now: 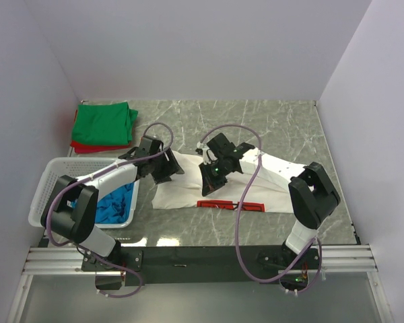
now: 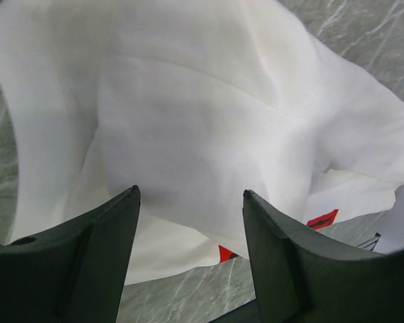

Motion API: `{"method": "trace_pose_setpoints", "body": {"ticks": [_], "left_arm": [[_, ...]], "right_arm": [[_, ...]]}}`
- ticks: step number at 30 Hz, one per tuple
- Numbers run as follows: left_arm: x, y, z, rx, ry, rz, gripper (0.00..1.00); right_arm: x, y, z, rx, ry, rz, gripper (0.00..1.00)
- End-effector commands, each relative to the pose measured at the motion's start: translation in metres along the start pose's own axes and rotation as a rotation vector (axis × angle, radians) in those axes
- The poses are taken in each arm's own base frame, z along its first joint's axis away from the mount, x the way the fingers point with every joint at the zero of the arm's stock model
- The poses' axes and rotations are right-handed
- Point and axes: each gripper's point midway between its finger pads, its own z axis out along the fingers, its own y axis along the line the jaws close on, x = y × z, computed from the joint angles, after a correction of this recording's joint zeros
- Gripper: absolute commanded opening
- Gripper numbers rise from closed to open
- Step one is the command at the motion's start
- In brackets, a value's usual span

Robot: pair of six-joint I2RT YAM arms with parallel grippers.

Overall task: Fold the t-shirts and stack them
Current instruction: Fold the tshirt

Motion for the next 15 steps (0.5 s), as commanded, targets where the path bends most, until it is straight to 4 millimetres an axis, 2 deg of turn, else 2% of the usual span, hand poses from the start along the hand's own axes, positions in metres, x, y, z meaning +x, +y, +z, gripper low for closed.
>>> {"method": "trace_pose_setpoints", "body": {"ticks": [1, 5, 7, 11, 15], "left_arm": [[-0.006, -0.023, -0.001, 0.106, -0.013, 0.001, 0.68], [-0.003, -0.026, -0.006, 0.126, -0.005, 0.009, 0.66], [-0.001, -0.017, -0.007, 0.086, -0.010, 0.008, 0.67], [0.000, -0.016, -0.021, 0.086, -0.027, 0.022, 0.78], [0.006, -0.013, -0.031, 0.097, -0.042, 0.068, 0.84]], "right_arm": [[-0.004, 0.000, 0.004, -0.019, 0.000, 0.000, 0.00], [-0.005, -0.006, 0.004, -0.006, -0.008, 0.012, 0.00], [-0.007, -0.011, 0.004, 0.020, -0.020, 0.019, 0.00], [-0.014, -0.030, 0.004, 0.061, -0.040, 0.098, 0.00], [-0.036, -0.049, -0.001, 0.068, -0.081, 0.146, 0.00]]}}
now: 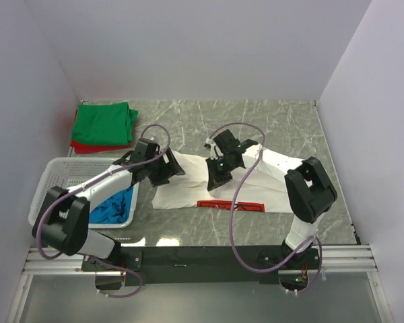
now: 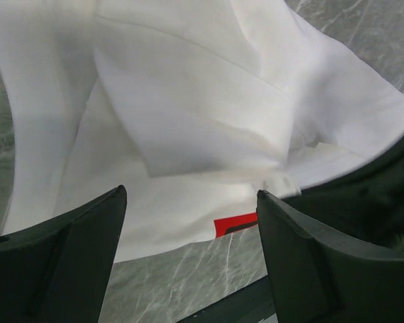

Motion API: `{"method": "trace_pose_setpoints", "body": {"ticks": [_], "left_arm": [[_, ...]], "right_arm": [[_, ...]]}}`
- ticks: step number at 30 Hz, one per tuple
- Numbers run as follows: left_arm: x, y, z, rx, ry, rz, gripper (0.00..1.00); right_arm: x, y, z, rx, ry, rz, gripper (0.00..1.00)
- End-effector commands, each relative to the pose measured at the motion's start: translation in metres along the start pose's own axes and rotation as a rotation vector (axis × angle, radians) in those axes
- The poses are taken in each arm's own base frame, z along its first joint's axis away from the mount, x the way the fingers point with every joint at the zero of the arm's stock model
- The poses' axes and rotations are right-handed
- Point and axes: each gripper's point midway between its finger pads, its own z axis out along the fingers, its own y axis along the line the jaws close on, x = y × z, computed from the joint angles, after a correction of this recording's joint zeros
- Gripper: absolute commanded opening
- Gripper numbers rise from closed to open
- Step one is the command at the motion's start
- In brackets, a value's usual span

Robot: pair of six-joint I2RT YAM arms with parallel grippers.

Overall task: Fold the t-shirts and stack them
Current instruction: Fold the tshirt

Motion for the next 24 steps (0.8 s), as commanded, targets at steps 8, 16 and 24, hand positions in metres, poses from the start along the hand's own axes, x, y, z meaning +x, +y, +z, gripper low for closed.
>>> {"method": "trace_pose_setpoints", "body": {"ticks": [8, 16, 24], "left_arm": [[0.014, -0.006, 0.001, -0.011, 0.005, 0.082, 0.85], [0.005, 0.002, 0.020, -0.122, -0.013, 0.063, 0.76], [-0.008, -0.014, 0.028, -0.092, -0.056, 0.053, 0.71]], "right_arm": [[-0.058, -0.027, 0.004, 0.012, -0.052, 0.078, 0.00], [-0.045, -0.035, 0.008, 0.029, -0.033, 0.080, 0.00], [-0.040, -0.032, 0.010, 0.007, -0.022, 0.085, 0.00]]}}
